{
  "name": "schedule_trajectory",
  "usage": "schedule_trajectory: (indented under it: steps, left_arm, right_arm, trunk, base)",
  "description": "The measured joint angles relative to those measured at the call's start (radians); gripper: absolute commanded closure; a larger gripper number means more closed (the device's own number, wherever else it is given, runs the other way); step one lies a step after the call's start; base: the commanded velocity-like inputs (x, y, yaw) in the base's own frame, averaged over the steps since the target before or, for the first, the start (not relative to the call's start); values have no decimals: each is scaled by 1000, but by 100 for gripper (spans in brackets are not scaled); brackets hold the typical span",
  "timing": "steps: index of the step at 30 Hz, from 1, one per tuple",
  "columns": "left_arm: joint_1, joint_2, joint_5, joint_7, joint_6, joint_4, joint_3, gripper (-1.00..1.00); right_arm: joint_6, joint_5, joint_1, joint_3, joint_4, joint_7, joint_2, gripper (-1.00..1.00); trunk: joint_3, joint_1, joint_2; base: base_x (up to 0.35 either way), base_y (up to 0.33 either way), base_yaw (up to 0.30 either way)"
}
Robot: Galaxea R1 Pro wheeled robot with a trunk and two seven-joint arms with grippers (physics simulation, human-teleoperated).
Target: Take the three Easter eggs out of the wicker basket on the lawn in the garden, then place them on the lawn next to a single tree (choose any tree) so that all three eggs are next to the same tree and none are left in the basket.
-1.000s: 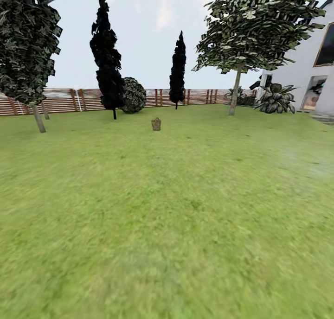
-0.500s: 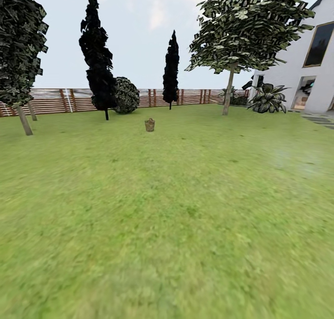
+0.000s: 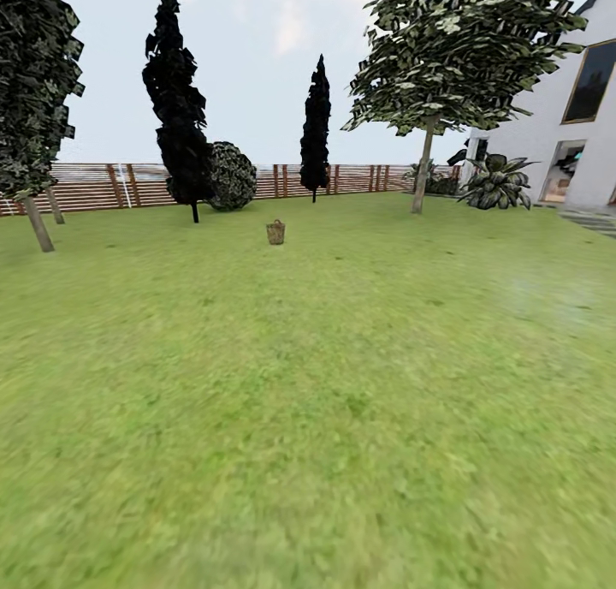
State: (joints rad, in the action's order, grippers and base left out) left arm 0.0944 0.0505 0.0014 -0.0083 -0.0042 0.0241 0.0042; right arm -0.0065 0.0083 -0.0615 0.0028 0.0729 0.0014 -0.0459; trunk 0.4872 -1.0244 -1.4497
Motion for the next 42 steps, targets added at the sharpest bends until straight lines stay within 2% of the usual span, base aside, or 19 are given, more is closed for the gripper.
schedule_trajectory:
  steps: [42]
  left_arm:
    - [0, 0, 0, 0, 0, 0, 0, -100]
  right_arm:
    - [1, 0, 0, 0, 0, 0, 2, -100]
  trunk:
    - [2, 0, 0]
  base:
    - [337, -2, 25]
